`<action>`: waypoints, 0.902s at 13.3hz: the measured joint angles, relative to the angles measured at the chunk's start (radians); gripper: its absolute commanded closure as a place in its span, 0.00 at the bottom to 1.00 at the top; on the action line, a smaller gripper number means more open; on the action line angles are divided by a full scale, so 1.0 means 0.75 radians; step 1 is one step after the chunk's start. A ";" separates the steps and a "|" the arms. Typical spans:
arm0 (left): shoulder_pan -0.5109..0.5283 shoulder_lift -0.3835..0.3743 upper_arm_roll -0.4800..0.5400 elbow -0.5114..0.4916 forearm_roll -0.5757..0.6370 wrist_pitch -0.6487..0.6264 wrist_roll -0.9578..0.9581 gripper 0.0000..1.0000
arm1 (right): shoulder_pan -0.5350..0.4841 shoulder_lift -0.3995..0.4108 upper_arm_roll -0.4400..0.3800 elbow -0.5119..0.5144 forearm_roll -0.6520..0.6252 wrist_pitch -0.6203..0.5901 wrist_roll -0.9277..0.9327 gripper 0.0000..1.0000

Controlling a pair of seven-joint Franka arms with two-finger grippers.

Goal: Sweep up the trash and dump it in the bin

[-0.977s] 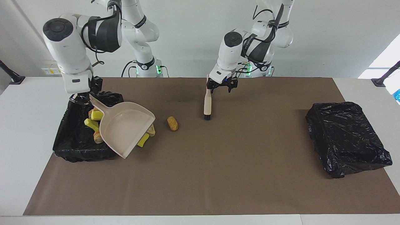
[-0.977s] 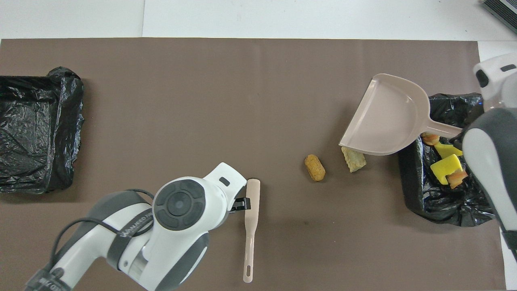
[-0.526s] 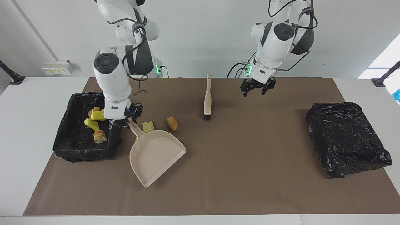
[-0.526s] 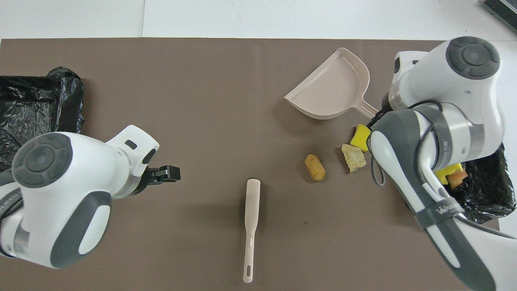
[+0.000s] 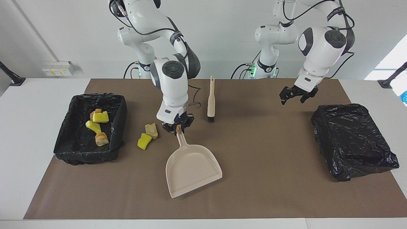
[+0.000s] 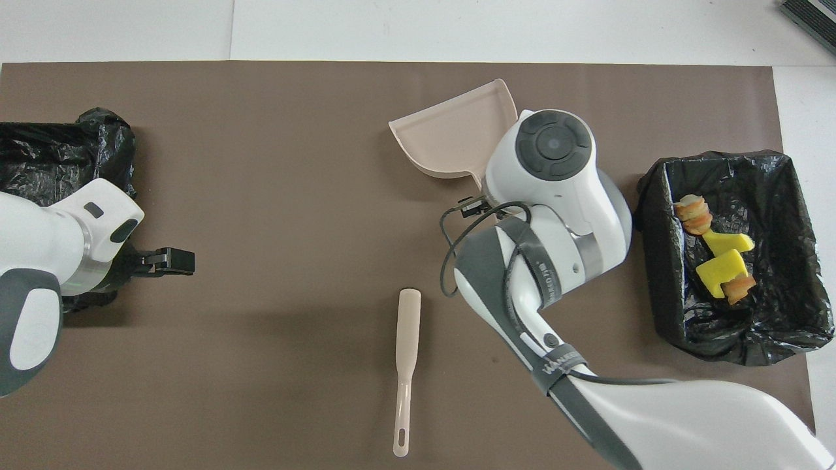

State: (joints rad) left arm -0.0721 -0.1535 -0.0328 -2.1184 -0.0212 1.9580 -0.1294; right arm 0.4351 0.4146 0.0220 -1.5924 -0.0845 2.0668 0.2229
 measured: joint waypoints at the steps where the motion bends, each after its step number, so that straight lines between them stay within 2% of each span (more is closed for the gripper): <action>1: 0.026 0.009 0.000 0.019 0.001 0.006 0.033 0.00 | 0.048 0.057 -0.001 0.044 0.000 0.028 0.122 1.00; 2: 0.051 0.030 0.000 0.056 0.001 0.015 0.056 0.00 | 0.095 0.123 -0.001 0.095 0.000 0.064 0.262 1.00; 3: 0.068 0.059 0.000 0.104 0.002 0.017 0.067 0.00 | 0.131 0.181 -0.002 0.139 0.000 0.093 0.375 0.78; 4: 0.083 0.099 -0.001 0.163 0.002 0.018 0.074 0.00 | 0.163 0.229 -0.003 0.178 -0.001 0.110 0.465 0.01; 6: 0.098 0.203 -0.001 0.296 0.002 0.019 0.082 0.00 | 0.202 0.271 -0.008 0.224 -0.003 0.123 0.547 0.00; 8: 0.099 0.307 -0.006 0.446 0.002 -0.033 0.083 0.00 | 0.201 0.268 -0.009 0.239 -0.003 0.121 0.549 0.00; 10: 0.099 0.380 -0.018 0.598 0.002 -0.160 0.083 0.00 | 0.196 0.236 -0.010 0.233 -0.001 0.102 0.549 0.00; 12: 0.082 0.407 -0.030 0.685 0.002 -0.205 0.078 0.00 | 0.207 0.171 0.003 0.181 0.000 0.077 0.551 0.00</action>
State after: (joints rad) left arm -0.0107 0.1516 -0.0556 -1.6046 -0.0196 1.8045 -0.0707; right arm 0.5901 0.5432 0.0246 -1.4569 -0.0843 2.1244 0.6364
